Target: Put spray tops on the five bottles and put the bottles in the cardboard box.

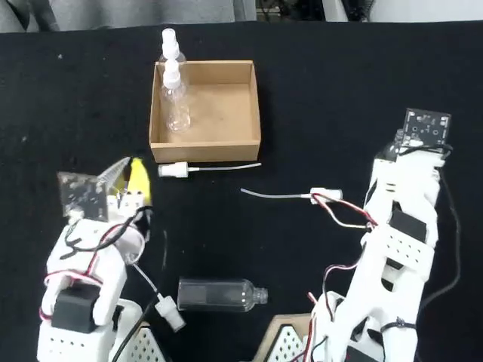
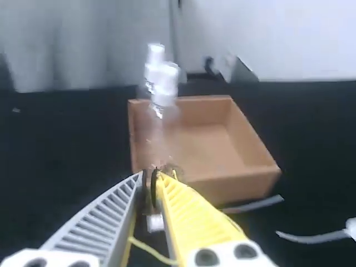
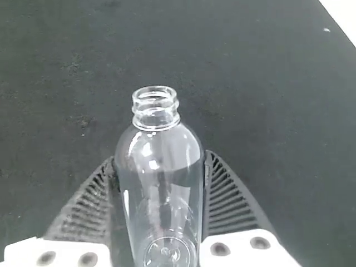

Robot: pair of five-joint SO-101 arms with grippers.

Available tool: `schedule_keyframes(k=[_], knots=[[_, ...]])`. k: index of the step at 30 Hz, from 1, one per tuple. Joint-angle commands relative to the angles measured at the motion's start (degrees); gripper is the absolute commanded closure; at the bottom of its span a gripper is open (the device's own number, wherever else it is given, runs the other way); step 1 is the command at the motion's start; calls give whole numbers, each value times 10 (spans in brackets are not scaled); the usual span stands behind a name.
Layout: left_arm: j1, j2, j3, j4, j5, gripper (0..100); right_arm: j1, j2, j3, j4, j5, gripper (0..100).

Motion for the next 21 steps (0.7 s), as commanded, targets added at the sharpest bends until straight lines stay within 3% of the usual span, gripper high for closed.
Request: schedule_keyframes(k=[1, 8, 12, 21], knots=[[60, 107, -87, 7, -6, 966, 18, 0, -11, -15, -5, 988], [145, 260, -138, 8, -5, 855, 47, 0, -22, -15, -31, 987], [183, 329, -165, 3, -11, 847, 57, 0, -30, -15, -33, 987], [256, 500, -250, 4, -96, 847, 70, 0, -37, -15, -34, 987]])
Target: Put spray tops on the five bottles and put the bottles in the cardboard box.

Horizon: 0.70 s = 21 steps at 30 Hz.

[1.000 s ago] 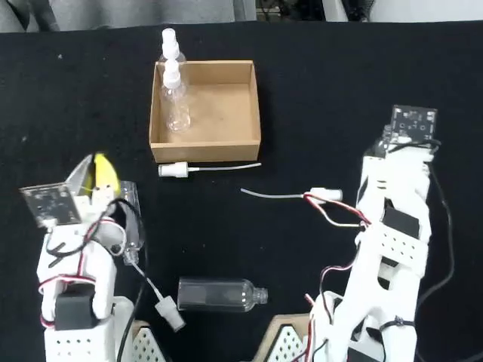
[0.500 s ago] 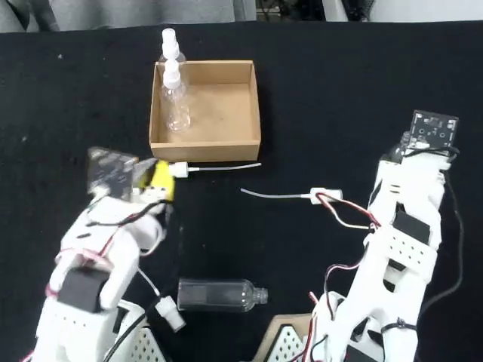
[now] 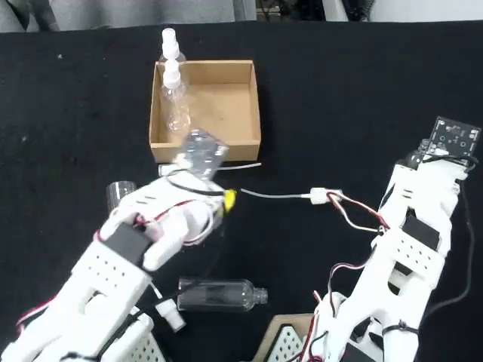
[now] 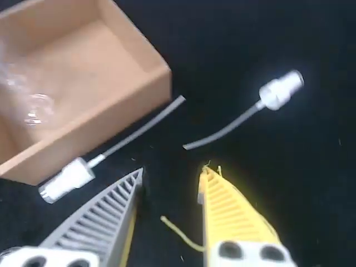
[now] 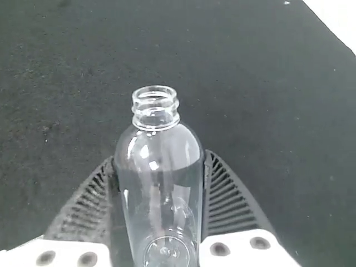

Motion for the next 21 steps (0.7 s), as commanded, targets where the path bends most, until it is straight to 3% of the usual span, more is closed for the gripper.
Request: schedule_keyframes(k=[1, 10, 18, 21], knots=[[36, 85, -81, -2, -33, 847, 16, 0, -37, -15, -7, 987], [86, 265, -215, -2, -37, 846, 58, -11, -45, -15, -38, 987], [107, 426, -337, 3, -37, 788, 89, -103, -27, 20, -39, 987], [122, 475, -382, 4, -67, 787, 95, -132, -15, 20, -39, 987]])
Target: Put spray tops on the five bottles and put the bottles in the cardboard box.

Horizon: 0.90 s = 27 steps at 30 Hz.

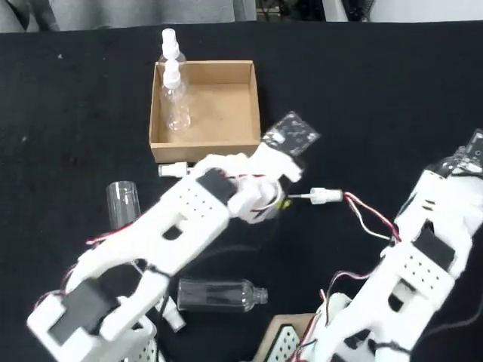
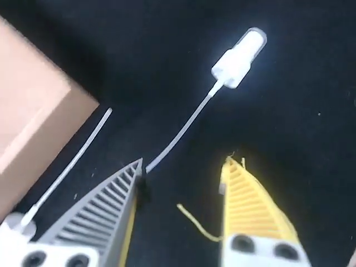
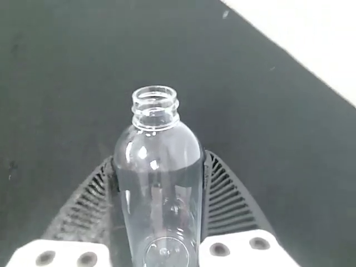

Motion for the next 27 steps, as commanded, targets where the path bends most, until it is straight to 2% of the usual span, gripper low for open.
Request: schedule_keyframes(k=[1, 5, 11, 17, 27], knots=[[29, 55, -95, 4, -40, 787, 18, -51, -11, 3, -4, 987], [44, 112, -144, 14, -46, 787, 25, -54, -10, 3, -4, 987], [57, 208, -282, 108, -47, 786, 43, -55, -10, 3, -4, 987], [77, 300, -415, 185, -85, 788, 52, -56, -11, 3, -4, 987], [80, 421, -578, 222, -83, 791, 77, -58, -12, 0, -4, 987]])
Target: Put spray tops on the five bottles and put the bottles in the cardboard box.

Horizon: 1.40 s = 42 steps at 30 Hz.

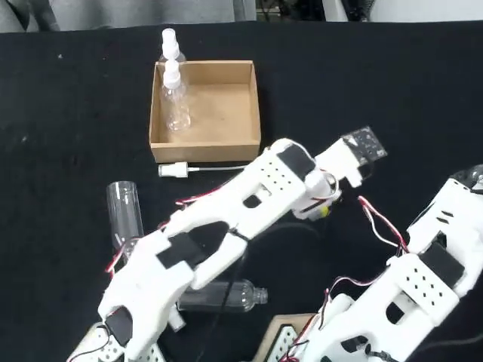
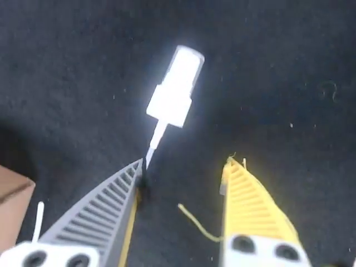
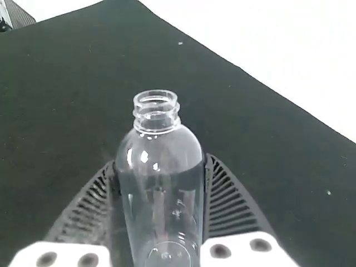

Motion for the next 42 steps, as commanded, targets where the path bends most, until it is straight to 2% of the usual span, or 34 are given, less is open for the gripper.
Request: schedule_keyframes(k=[1, 18, 21, 38, 42], knots=[[5, 24, -88, 4, -3, 791, 16, -26, -12, -1, -4, 987], [5, 172, -255, 4, -6, 791, 16, -26, -11, 0, -4, 987], [5, 196, -281, 4, -30, 791, 16, -26, -11, 0, -4, 987], [6, 282, -320, 5, -41, 792, 16, -26, -11, 1, -4, 987], [5, 278, -322, 5, -42, 864, 16, -26, -11, 1, -4, 987]])
